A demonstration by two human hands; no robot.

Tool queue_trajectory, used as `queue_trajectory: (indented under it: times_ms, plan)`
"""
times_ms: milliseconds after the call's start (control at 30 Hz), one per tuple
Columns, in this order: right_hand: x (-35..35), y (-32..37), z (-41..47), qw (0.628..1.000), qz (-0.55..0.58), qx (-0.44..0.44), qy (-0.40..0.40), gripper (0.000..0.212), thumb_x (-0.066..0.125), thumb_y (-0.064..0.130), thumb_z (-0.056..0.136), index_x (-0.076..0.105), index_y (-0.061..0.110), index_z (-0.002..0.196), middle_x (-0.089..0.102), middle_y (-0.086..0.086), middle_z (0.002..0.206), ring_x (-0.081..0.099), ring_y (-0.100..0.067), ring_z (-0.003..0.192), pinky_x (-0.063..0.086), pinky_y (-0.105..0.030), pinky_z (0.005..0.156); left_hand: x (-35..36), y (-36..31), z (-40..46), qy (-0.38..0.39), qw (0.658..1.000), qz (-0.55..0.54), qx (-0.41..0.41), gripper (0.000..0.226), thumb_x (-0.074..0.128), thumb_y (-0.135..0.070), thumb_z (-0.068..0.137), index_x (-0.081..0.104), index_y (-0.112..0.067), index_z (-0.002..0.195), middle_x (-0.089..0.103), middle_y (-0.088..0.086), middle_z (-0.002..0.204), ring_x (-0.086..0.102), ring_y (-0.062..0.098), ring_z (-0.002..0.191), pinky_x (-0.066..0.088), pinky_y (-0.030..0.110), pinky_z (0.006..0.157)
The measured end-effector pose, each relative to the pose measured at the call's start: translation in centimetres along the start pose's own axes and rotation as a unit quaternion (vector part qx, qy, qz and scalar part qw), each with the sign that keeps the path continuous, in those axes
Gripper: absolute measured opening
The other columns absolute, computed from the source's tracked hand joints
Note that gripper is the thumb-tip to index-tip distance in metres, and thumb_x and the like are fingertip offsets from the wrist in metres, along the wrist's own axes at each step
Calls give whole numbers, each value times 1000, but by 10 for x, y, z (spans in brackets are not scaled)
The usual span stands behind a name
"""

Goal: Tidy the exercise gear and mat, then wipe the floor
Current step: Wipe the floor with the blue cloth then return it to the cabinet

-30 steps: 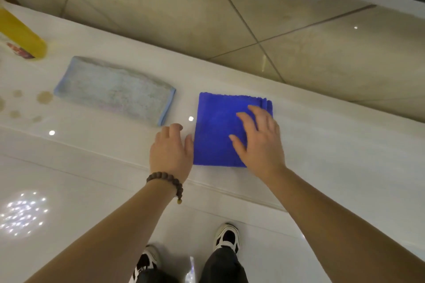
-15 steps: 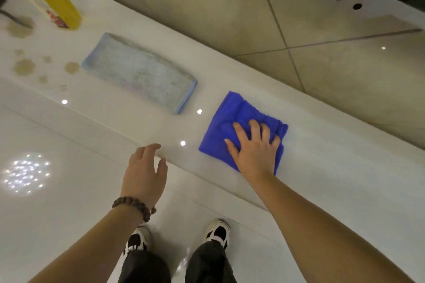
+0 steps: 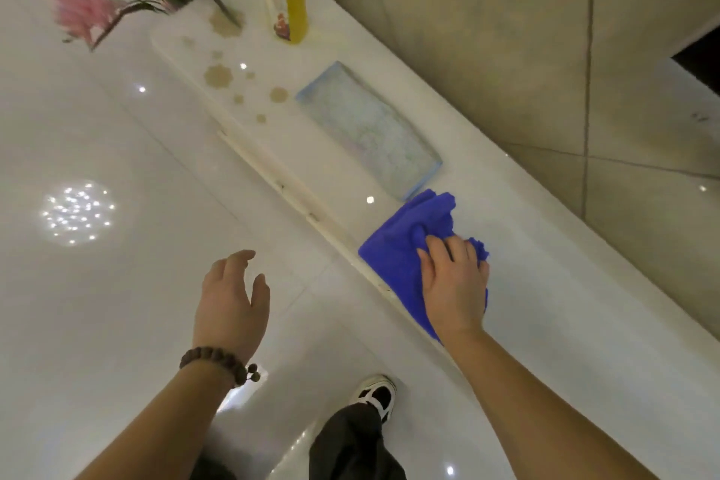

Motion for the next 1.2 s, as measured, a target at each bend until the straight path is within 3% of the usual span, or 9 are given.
queue_trajectory:
  times_ms: [233, 500, 700, 867, 1000, 1200]
  plan:
    - [-6, 165, -20, 995, 74, -64, 11, 36, 37, 34, 94, 65, 12, 101, 63, -7, 92, 59, -29, 86, 50, -45, 72, -100, 92, -2, -80, 994, -18, -77, 36, 51, -15, 94, 51, -11, 130, 53, 12, 127, 48, 28, 119, 47, 42, 91]
    - [14, 372, -59, 983, 57, -172, 10, 33, 40, 32, 93, 65, 11, 99, 62, -7, 89, 59, -30, 84, 50, -47, 73, -218, 247, -3, -126, 978, -34, -161, 37, 54, -14, 93, 53, -8, 129, 56, 16, 125, 49, 32, 115, 46, 42, 92]
    - [39, 508, -64, 977, 66, -200, 43, 34, 38, 34, 93, 65, 13, 98, 61, -5, 89, 58, -28, 86, 48, -47, 78, -288, 349, 16, -142, 968, -51, -202, 37, 55, -12, 91, 53, -7, 128, 56, 17, 124, 49, 34, 114, 45, 44, 90]
    - [67, 586, -56, 969, 72, -208, 108, 21, 51, 27, 94, 63, 14, 104, 63, -5, 97, 58, -26, 96, 47, -49, 89, -331, 404, 48, -177, 956, -51, -230, 36, 52, -16, 94, 54, -6, 128, 56, 16, 123, 49, 33, 114, 44, 43, 92]
    - [100, 634, -29, 965, 80, -225, 110, 19, 62, 20, 89, 62, 12, 106, 64, -6, 98, 59, -25, 93, 49, -48, 87, -345, 432, 92, -178, 950, -43, -253, 37, 51, -21, 96, 53, -7, 130, 56, 16, 126, 49, 32, 117, 43, 43, 97]
    - [178, 700, 50, 953, 66, -253, 156, 17, 63, 19, 89, 62, 13, 104, 63, -6, 97, 59, -25, 92, 47, -45, 85, -358, 465, 189, -156, 945, -17, -288, 44, 50, -25, 96, 48, -10, 138, 52, 14, 136, 44, 30, 128, 37, 46, 106]
Point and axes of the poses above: each hand's wrist, its own z-axis towards the middle knuckle, its own x-axis out of the palm, y = z × x, the point moved 2 cm from there along z, towards the middle knuckle
